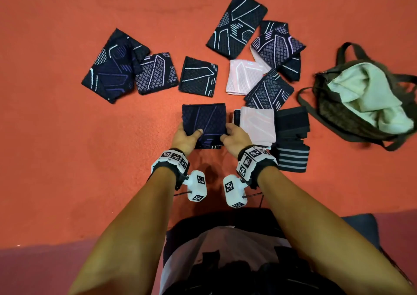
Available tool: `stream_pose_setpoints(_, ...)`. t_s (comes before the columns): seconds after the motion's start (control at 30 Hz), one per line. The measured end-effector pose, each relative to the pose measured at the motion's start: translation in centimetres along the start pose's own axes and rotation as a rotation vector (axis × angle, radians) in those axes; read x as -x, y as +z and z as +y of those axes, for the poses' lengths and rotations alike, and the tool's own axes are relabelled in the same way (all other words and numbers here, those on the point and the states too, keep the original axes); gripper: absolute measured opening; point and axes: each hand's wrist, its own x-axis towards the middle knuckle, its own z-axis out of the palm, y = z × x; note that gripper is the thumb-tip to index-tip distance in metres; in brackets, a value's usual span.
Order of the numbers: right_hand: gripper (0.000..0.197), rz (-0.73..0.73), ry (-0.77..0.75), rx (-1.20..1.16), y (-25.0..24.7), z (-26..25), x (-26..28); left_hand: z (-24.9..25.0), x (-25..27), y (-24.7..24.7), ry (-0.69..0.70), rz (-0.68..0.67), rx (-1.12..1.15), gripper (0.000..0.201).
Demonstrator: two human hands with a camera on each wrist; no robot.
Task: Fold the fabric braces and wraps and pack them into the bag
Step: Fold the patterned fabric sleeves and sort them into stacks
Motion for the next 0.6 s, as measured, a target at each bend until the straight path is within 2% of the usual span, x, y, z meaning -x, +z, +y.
stream_pose_setpoints(0.07, 0.06, 0.019, -0.032, 0.039, -0.2, 0.2, 0.4, 0.1, 0.5, -0.1, 0.017, 0.001, -0.001, 0.057)
stream_pose_setpoints(0.3, 0.037, 0.222, -0.165, 0.111, -1.1, -1.3, 2.1, 1.4, 2.4, -1.3, 0.042, -0.038, -0.107, 0.062)
stream_pose_setpoints(0.4, 0.033, 0.183, -0.241, 0.192, -0.7, -1.9, 2.6, 1.9, 3.2, -2.0, 0.029, 0.005, -0.164, 0.063)
stream_pose_setpoints(0.5, 0.031, 0.127, -0.283, 0.317, -0.4, -2.1, 3.2, 2.3, 3.9, -2.9, 0.057, 0.104, -0.282, 0.052)
stream_pose_setpoints(0.6, 0.03, 0.11, -0.288, 0.363, -0.9, -2.2, 3.7, 3.3, 4.3, -3.2, 0.117, 0.145, -0.337, 0.025)
